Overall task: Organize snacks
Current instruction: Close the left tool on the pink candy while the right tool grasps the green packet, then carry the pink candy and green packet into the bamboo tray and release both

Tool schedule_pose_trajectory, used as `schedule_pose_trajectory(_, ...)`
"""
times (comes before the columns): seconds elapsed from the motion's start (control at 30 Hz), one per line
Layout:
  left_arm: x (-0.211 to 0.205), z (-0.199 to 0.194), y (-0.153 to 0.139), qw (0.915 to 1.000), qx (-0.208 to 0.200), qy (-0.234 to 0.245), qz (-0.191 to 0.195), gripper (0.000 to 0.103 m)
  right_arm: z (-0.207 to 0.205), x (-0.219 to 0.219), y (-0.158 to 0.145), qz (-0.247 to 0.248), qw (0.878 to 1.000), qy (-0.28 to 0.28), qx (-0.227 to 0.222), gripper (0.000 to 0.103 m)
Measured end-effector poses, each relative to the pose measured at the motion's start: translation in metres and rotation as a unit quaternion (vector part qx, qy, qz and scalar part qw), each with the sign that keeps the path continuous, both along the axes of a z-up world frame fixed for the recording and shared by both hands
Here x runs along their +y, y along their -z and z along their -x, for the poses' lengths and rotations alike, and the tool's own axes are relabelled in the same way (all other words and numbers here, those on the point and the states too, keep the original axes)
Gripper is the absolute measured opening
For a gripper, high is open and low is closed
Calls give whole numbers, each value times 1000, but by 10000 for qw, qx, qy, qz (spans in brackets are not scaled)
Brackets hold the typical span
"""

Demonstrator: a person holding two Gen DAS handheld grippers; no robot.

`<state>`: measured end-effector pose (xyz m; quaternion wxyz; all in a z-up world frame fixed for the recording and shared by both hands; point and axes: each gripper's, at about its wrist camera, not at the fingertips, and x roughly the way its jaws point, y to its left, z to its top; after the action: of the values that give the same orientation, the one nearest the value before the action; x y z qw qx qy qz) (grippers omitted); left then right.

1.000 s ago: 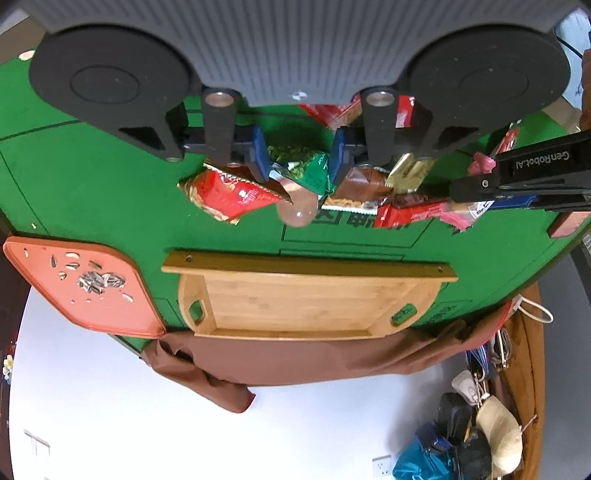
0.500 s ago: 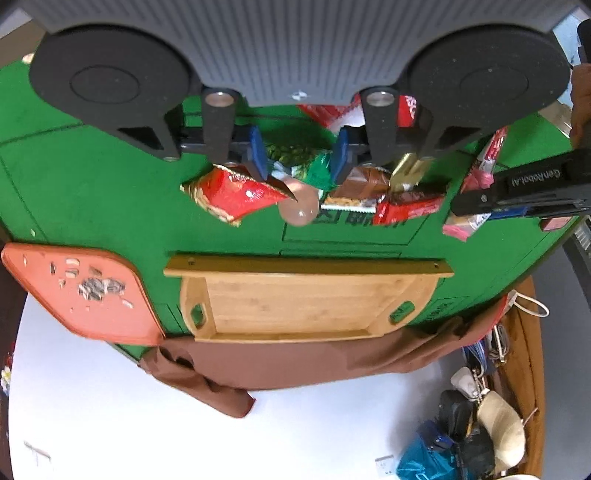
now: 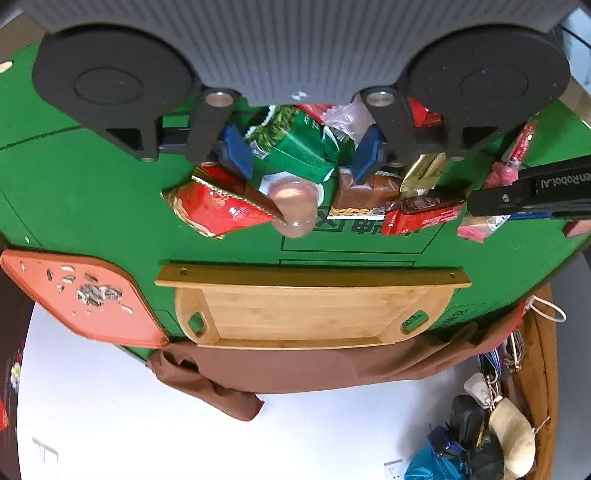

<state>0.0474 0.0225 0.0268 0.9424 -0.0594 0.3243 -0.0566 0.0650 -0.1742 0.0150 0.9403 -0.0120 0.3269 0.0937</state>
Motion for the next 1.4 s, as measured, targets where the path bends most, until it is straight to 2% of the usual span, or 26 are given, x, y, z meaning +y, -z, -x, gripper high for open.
schedule_pose_trajectory(0.07,0,-1,1,10000,9,3,3,27,-1,5,3,155,9998,62,-49,72)
schedule_pose_trajectory(0.1,0,-1,1,10000,12,4,6,27,-1,6,5,188,9998,108,-52,67)
schedule_pose_trajectory(0.13,0,-1,2,10000,18,4,7,27,-1,5,7,172,9997,182,-37,58)
schedule_pose_trajectory(0.2,0,-2,2,10000,29,2,11,27,0,3,9,63,9997,240,-48,52)
schedule_pose_trajectory(0.27,0,-3,2,10000,24,13,3,27,3,5,7,100,9996,235,-122,42)
schedule_pose_trajectory(0.3,-1,-3,1,10000,14,21,-3,27,5,6,6,126,9995,230,-158,32)
schedule_pose_trajectory(0.33,-1,-3,0,10000,-3,33,-7,27,6,7,4,158,9995,220,-185,30)
schedule_pose_trajectory(0.43,-1,-3,-2,10000,-59,53,-29,27,8,8,0,210,9996,95,-180,31)
schedule_pose_trajectory(0.47,-1,-3,-3,10000,-75,56,-30,27,9,7,-1,198,9996,70,-192,36)
schedule_pose_trajectory(0.5,-1,-3,-3,9999,-84,64,-26,27,10,6,-2,198,9996,42,-193,48)
schedule_pose_trajectory(0.53,-1,-2,-3,9999,-85,68,-24,27,11,5,-2,209,9996,4,-175,54)
schedule_pose_trajectory(0.6,-1,-2,-3,9999,-72,67,-23,27,14,0,-2,186,9997,-60,-134,61)
schedule_pose_trajectory(0.83,-4,-4,0,10000,18,74,2,27,13,-18,9,128,9997,191,23,68)
schedule_pose_trajectory(0.87,-4,-4,0,10000,26,86,9,27,14,-18,12,123,9997,208,-57,68)
schedule_pose_trajectory(0.9,-5,-5,0,9999,33,104,12,27,16,-14,14,227,9994,210,-142,64)
schedule_pose_trajectory(0.93,-6,-4,0,9999,33,120,14,27,18,-10,16,347,9989,207,-225,56)
schedule_pose_trajectory(1.0,-7,-5,0,9999,25,139,5,27,22,-7,16,370,9987,212,-277,51)
schedule_pose_trajectory(1.2,-7,-6,-2,9999,-10,156,13,27,19,-9,6,313,9993,196,-35,35)
schedule_pose_trajectory(1.27,-5,-7,-2,9999,25,147,72,27,20,-10,1,255,9996,95,28,34)
schedule_pose_trajectory(1.3,-4,-8,-3,9999,28,141,95,27,19,-10,0,196,9998,16,72,29)
schedule_pose_trajectory(1.4,-3,-10,-7,9998,-13,144,97,27,18,-12,-5,90,9998,-58,154,28)
